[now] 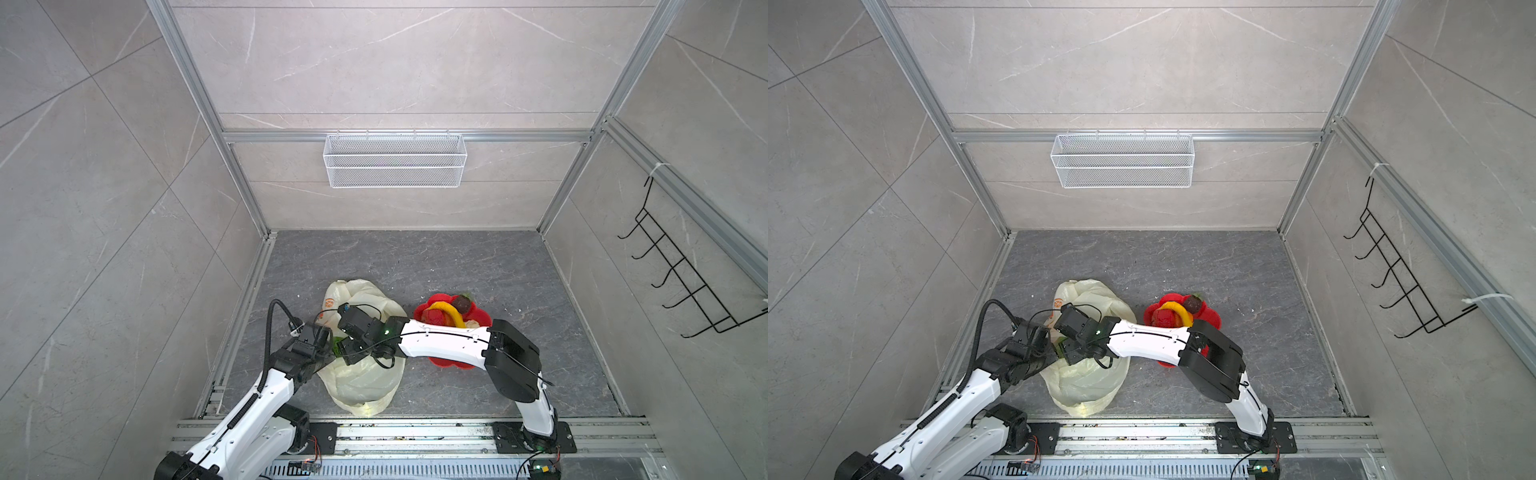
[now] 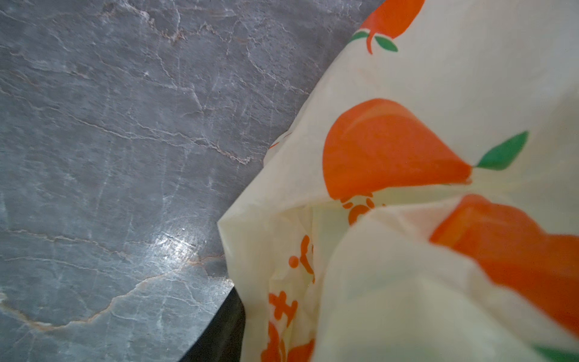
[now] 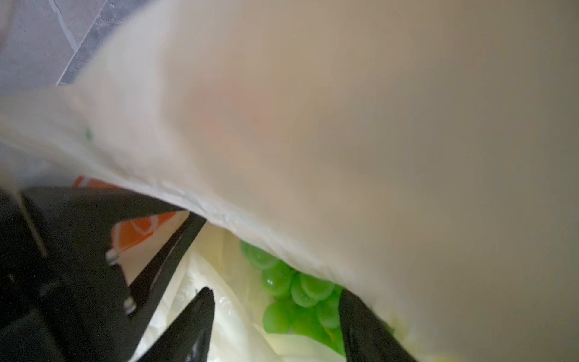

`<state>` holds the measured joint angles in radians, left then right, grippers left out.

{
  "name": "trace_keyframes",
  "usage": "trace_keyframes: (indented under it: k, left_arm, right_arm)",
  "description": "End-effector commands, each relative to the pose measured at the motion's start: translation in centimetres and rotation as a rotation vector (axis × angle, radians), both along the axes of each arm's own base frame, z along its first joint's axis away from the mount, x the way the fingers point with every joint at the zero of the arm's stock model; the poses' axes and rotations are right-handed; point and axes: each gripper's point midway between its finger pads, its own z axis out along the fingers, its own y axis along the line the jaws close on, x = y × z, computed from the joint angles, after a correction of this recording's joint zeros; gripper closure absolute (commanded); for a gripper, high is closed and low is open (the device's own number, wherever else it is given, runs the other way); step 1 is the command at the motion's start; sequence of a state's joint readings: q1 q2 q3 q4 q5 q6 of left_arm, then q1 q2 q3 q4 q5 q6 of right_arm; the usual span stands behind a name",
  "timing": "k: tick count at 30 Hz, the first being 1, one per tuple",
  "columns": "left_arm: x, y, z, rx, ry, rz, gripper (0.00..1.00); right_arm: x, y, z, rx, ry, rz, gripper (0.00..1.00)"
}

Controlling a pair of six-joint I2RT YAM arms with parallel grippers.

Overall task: Take the fake fruits out of the plastic bag
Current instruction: 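Push the right gripper deeper into the bag around the green grapes, then close the right gripper on the green grapes while the left holds the bag rim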

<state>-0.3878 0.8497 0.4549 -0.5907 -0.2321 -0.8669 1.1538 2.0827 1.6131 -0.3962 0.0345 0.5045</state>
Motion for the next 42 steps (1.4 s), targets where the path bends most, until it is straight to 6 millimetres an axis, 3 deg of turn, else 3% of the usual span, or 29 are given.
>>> trace_keyframes:
  k: [1,7,13,18,25,33,38,42]
  left_arm:
    - [0.3,-0.1,0.3,-0.004,-0.025,-0.011,0.59]
    - [0.3,0.0,0.5,-0.018,-0.054,-0.001,0.59]
    - [0.2,0.1,0.6,-0.015,-0.058,-0.002,0.59]
    - [0.2,0.1,0.5,-0.018,-0.062,-0.002,0.59]
    - [0.2,0.0,0.3,-0.02,-0.061,-0.003,0.59]
    - [-0.1,0.6,0.0,0.007,-0.042,0.013,0.58]
    - [0.0,0.6,-0.2,0.007,-0.036,0.019,0.58]
    - [0.3,0.0,-0.3,-0.005,-0.035,-0.004,0.58]
  right_arm:
    - [-0.1,0.5,-0.9,-0.026,0.04,0.006,0.33]
    - [1.2,0.8,-2.6,-0.072,0.063,-0.022,0.28]
    - [2.1,0.9,-3.9,-0.133,0.062,-0.038,0.13]
    - [2.0,1.4,-5.3,-0.166,0.095,-0.023,0.11]
    - [2.9,0.9,-6.3,-0.23,0.081,-0.062,0.2]
    - [5.3,-1.4,-3.7,-0.182,0.021,-0.167,0.42]
    - [7.0,-4.1,-3.1,-0.181,-0.008,-0.245,0.44]
    - [6.8,-4.2,-3.5,-0.182,0.007,-0.226,0.39]
